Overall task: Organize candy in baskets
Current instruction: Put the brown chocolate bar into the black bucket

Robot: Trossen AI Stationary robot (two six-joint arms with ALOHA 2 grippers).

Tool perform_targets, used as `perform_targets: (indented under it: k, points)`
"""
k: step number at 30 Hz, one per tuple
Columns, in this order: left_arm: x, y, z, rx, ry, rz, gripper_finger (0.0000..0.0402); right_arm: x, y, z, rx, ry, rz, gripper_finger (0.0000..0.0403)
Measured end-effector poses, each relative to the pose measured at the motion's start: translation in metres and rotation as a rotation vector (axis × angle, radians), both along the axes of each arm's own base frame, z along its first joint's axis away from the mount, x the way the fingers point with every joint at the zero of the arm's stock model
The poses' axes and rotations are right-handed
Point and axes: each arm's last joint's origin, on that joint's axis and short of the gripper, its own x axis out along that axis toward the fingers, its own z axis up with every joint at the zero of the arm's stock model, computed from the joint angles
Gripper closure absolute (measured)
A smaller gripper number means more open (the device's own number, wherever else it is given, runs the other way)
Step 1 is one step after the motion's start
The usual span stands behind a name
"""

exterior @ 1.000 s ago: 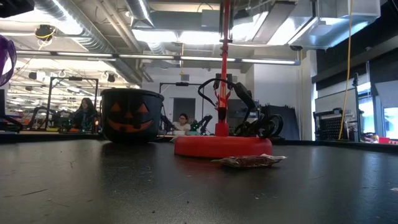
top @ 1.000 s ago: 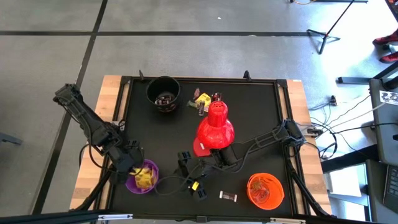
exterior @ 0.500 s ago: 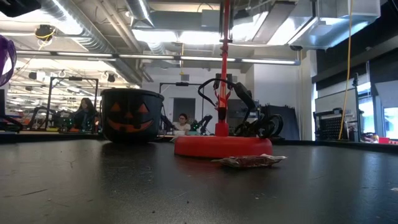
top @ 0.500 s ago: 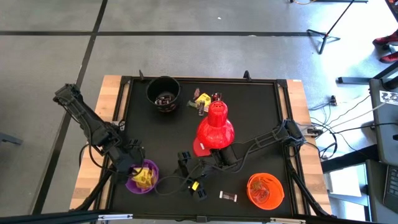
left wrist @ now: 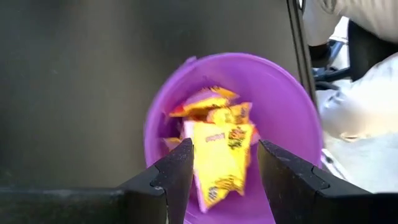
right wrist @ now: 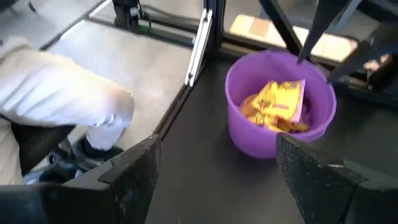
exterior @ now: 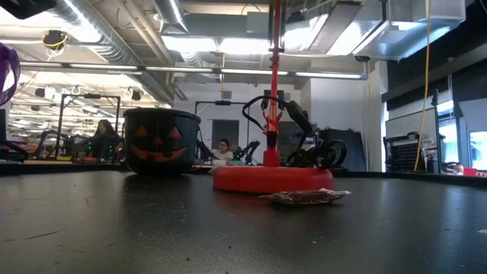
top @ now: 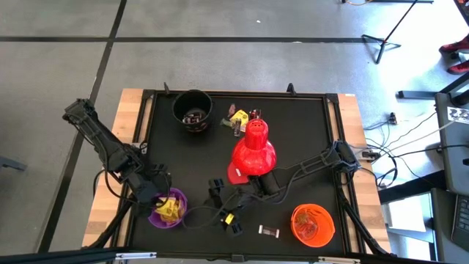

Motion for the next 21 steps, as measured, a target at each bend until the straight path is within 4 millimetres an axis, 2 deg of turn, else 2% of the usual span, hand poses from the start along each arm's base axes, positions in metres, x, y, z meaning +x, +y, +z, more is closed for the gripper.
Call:
perform_targets:
  k: [4, 11, 21]
  points:
    - [0.002, 0.001, 0.001, 0.058, -0.058, -0.006, 0.0234, 0.002, 0.000, -0.004, -0.005, 0.010, -0.001, 0.0091]
    - [0.015, 0.000, 0.009, 0.203, -0.345, 0.064, 0.0234, 0.002, 0.001, -0.005, -0.004, 0.012, -0.002, 0.0091]
    - [0.029, -0.009, 0.026, 0.256, -0.606, -0.032, 0.0234, 0.002, 0.001, -0.004, -0.002, 0.011, -0.002, 0.0091]
